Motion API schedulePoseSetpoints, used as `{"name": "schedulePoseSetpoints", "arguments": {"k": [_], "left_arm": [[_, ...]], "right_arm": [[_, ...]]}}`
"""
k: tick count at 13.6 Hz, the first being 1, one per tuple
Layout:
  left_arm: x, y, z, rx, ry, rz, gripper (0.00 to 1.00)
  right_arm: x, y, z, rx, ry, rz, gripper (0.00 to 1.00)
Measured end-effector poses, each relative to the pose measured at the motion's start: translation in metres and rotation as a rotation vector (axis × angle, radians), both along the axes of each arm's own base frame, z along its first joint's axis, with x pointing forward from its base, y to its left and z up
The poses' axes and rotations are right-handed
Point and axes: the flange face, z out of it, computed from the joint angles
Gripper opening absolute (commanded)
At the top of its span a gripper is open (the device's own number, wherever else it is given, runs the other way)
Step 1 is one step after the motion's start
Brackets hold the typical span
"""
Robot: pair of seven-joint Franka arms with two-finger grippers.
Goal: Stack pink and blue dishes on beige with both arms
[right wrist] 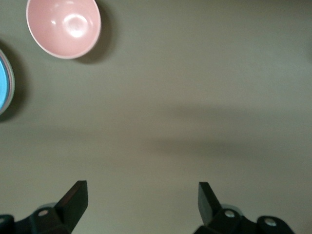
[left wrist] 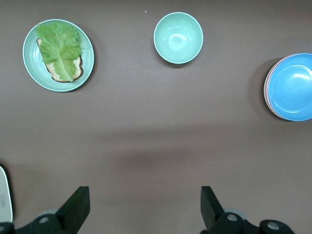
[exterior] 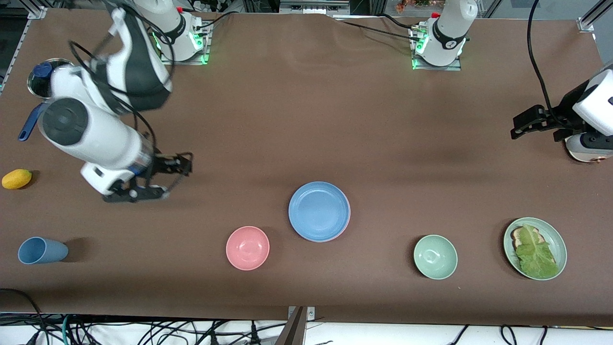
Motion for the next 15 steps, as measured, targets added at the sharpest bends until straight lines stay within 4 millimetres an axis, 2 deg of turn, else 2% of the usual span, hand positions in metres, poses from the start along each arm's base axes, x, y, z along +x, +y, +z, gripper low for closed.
{"name": "schedulePoseSetpoints", "arguments": {"k": [3, 5, 8, 10, 15], "left_arm": [[0.0, 0.0, 0.0, 0.0, -0.001, 0.0, 1.0], [0.0, 0.0, 0.0, 0.0, -0.002, 0.0, 1.0], [0.001, 0.0, 0.0, 0.0, -0.007, 0.0, 1.0], [0.002, 0.0, 0.0, 0.0, -0.01, 0.0, 1.0], [0.003, 0.0, 0.0, -0.001, -0.012, 0.0, 1.0]], "right_arm": [[-0.045, -0.033, 0.036, 0.007, 0.012, 0.003, 1.0], [-0.075, -0.074, 0.06, 0.016, 0.029, 0.015, 1.0], [-0.091, -0.123, 0.086, 0.028, 0.022, 0.004, 1.0], [-0.094, -0.136, 0.092, 0.031, 0.016, 0.013, 1.0], [-0.098, -0.134, 0.102, 0.03, 0.037, 0.036, 1.0]]}}
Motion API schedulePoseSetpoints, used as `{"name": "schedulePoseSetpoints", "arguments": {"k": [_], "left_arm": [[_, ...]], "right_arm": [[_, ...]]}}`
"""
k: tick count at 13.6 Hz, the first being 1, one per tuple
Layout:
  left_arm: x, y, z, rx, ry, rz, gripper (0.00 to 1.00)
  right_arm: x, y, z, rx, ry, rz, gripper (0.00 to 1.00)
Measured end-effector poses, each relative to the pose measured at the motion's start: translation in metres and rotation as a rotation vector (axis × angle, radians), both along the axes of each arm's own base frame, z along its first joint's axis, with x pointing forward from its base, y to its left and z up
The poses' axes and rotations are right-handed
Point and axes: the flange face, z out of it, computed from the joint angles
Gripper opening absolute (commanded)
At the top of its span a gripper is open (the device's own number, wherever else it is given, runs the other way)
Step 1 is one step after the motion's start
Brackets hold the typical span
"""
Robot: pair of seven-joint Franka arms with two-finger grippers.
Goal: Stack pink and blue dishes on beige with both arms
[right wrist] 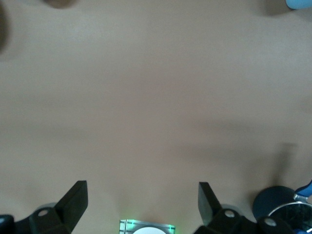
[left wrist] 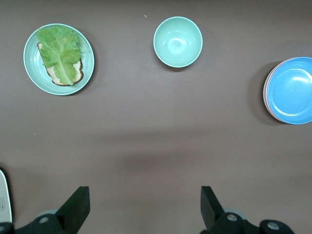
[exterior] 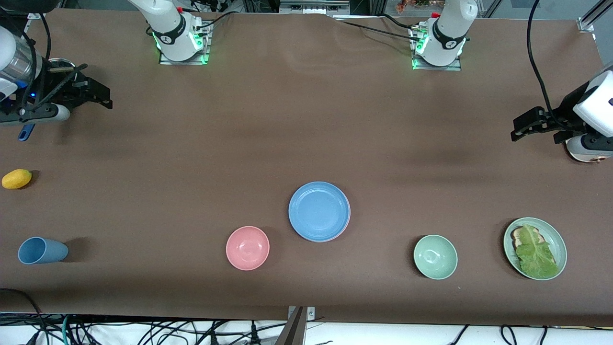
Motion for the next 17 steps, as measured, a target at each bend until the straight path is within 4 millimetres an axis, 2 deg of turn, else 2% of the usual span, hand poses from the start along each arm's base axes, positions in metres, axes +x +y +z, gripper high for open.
{"name": "schedulePoseSetpoints", "arguments": {"k": [3, 8, 12, 17], "left_arm": [[0.001, 0.0, -0.002, 0.0, 0.003, 0.0, 1.0], [0.001, 0.0, -0.003, 0.0, 0.004, 0.001, 1.0], [0.001, 0.0, -0.003, 0.0, 0.004, 0.001, 1.0], [0.001, 0.001, -0.003, 0.0, 0.004, 0.001, 1.0]], "right_arm": [[0.005, -0.001, 0.013, 0.001, -0.005, -0.001, 1.0], [0.012, -0.001, 0.016, 0.001, -0.011, -0.002, 1.0], [0.012, -0.001, 0.025, 0.001, -0.02, -0.001, 1.0], [0.012, -0.005, 0.025, -0.014, -0.016, -0.005, 1.0]]}}
